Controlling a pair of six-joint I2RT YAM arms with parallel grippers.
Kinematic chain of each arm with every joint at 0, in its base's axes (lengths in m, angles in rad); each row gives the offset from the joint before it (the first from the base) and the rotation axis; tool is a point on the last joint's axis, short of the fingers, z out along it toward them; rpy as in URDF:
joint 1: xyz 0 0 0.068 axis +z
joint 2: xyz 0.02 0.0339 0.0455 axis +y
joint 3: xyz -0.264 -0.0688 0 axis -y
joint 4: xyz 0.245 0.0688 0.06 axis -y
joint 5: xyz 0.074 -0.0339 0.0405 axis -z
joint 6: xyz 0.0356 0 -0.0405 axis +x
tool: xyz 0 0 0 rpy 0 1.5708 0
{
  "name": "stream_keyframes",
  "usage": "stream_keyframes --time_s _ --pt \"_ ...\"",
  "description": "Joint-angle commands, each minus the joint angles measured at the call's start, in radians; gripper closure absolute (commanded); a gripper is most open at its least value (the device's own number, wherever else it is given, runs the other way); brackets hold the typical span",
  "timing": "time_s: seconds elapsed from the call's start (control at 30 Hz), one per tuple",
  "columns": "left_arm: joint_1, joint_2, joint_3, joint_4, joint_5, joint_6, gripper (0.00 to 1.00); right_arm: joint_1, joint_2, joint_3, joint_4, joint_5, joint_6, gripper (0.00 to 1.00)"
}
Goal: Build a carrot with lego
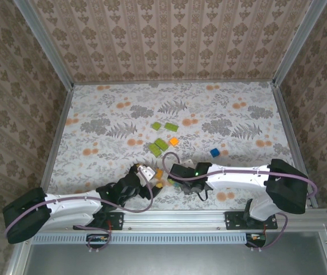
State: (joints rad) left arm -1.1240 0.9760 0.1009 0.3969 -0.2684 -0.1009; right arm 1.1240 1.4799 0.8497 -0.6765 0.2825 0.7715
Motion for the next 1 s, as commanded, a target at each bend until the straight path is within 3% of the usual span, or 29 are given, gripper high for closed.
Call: stream_keyframes --time_s 0.0,0.17,0.33,0.53,0.8,0.97 --pt "0.002 0.003 0.014 0.022 0.025 0.02 0.0 0.008 -0.082 0.028 -0.103 0.063 0.035 0.66" --pt "-0.011 0.016 0.009 0.045 0.054 0.04 0.0 0.014 -0.241 0.05 -0.202 0.093 0.033 0.66" --pt "-0.08 0.079 0.022 0.099 0.108 0.082 0.0 -0.011 -0.326 0.065 -0.304 0.148 0.021 0.66" --pt "-0.126 0.139 0.057 0.114 0.158 0.101 0.0 -0.07 -0.371 0.035 -0.295 0.143 -0.007 0.66" --pt "-0.126 -0.003 0.066 0.049 0.135 0.111 0.0 -0.098 -0.356 0.004 -0.239 0.118 -0.031 0.66" --pt "-0.129 0.038 0.102 0.046 0.178 0.112 0.0 -0.109 -0.349 -0.001 -0.221 0.11 -0.047 0.66"
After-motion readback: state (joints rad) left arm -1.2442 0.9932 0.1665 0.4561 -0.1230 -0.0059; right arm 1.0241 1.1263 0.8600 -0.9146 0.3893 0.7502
